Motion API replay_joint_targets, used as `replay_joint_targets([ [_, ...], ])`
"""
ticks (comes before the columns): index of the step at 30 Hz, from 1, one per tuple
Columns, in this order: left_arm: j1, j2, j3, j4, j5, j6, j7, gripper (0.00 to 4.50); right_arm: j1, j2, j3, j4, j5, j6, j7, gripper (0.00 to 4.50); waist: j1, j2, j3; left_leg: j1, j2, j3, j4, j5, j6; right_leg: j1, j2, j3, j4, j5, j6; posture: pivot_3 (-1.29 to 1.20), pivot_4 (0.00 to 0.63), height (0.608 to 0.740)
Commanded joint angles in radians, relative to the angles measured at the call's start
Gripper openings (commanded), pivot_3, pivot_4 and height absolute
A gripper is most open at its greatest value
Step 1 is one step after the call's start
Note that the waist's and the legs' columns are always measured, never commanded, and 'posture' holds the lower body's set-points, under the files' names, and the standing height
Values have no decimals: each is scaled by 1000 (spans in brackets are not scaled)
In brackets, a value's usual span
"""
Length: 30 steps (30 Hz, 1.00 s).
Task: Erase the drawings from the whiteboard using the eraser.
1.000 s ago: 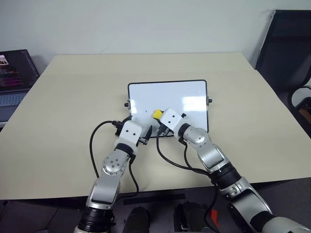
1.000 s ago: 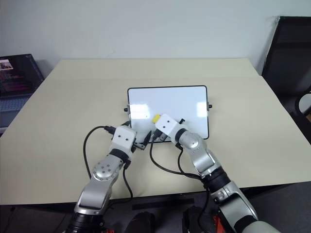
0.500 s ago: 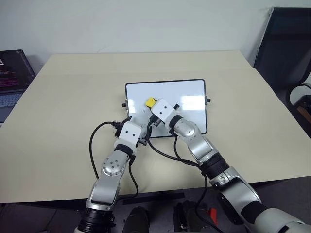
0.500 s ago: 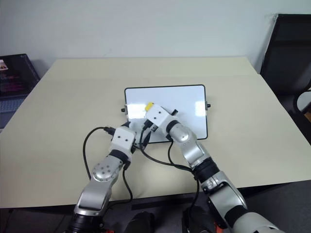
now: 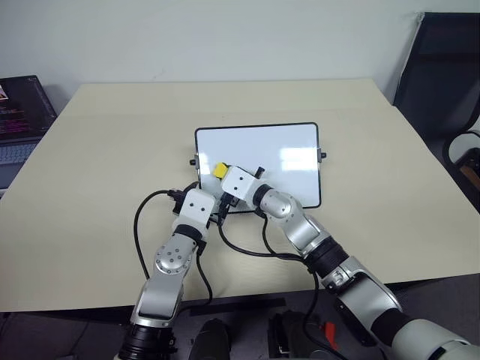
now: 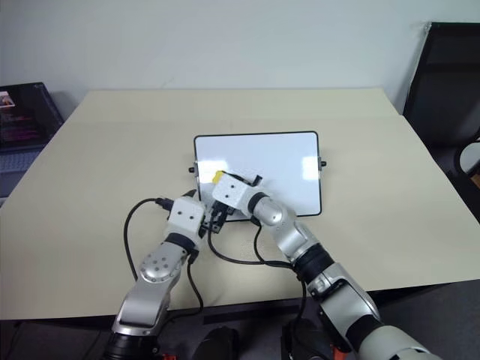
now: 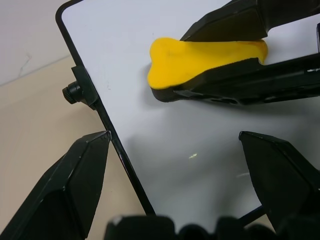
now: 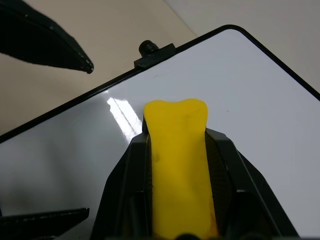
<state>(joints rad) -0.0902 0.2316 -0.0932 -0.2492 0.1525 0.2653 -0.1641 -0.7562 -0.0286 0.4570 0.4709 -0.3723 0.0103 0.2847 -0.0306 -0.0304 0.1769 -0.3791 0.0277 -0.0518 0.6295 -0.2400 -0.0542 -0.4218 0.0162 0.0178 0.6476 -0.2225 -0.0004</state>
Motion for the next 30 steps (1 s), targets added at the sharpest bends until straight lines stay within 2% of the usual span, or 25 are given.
replay_joint_targets([
  [1, -7, -1, 2, -54, 11, -3, 6, 4500, 31, -26, -20, -51, -4, 25, 8, 1118, 2, 0, 0, 0, 0, 0, 0, 0, 0, 0, 0, 0, 0, 0, 0, 0, 150, 740],
  [10, -15, 0, -3, -43, 7, -6, 0, 4500, 125, -127, -73, -169, 11, 62, 28, 1118, 3, 0, 0, 1, 0, 0, 1, 0, 0, 1, 0, 0, 0, 0, 0, 0, 150, 740],
  [14, -22, 0, -11, -30, 5, -15, -6, 4500, 163, -105, -144, -233, 102, 57, 27, 1118, 3, 0, 0, 1, 0, 0, 1, 0, 0, 1, 0, 0, 0, 0, 0, 0, 150, 740],
  [18, -39, 2, -25, -22, 0, -21, -22, 4500, 180, -113, -168, -294, 113, 39, 22, 1118, 3, 0, 0, 0, 0, 0, 0, 0, 0, 1, 0, 0, 0, 0, 0, 0, 150, 740],
  [23, -55, 5, -16, -4, -2, -27, -27, 4500, 166, -115, -173, -272, 103, 19, 4, 1118, 0, 0, 0, 0, 0, 0, 0, 0, 0, 0, 0, 0, -1, 0, 0, 0, 150, 740],
  [30, -39, 1, -14, -12, -3, -28, -22, 4500, 77, -26, -107, -144, 61, -65, -38, 1118, -4, 0, 0, 0, 0, 1, 0, 0, 0, 0, 0, 0, 0, 0, 0, 0, 150, 740],
])
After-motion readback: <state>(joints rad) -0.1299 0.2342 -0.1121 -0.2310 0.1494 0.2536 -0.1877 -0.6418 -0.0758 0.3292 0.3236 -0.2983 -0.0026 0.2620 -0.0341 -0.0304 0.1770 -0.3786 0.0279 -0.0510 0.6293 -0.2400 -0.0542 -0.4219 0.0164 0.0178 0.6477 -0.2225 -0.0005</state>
